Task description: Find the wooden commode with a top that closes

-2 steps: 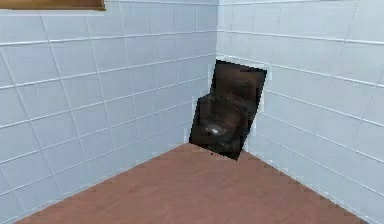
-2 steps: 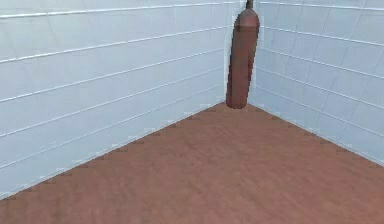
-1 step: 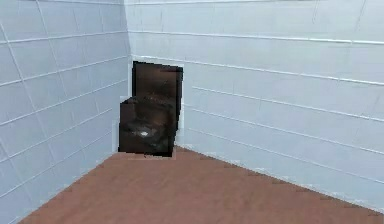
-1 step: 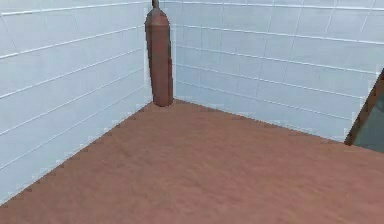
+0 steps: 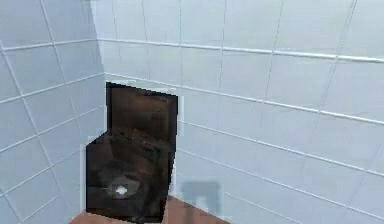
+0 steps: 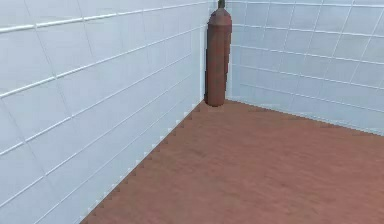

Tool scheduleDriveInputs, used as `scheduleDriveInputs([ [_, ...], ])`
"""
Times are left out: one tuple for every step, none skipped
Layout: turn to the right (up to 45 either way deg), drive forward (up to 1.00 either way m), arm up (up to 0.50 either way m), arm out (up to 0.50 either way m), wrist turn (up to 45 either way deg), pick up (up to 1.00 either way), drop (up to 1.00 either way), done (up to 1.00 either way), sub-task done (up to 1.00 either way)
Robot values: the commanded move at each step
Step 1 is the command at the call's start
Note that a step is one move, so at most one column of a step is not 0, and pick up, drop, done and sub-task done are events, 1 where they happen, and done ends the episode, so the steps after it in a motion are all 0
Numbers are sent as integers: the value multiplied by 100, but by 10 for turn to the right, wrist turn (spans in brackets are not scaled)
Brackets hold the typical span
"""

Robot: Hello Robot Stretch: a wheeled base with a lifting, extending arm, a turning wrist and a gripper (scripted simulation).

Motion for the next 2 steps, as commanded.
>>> scheduleDriveInputs([
  [-210, 0, 0, 0, 0, 0, 0, 0, 0],
  [0, 0, 0, 0, 0, 0, 0, 100, 0],
])
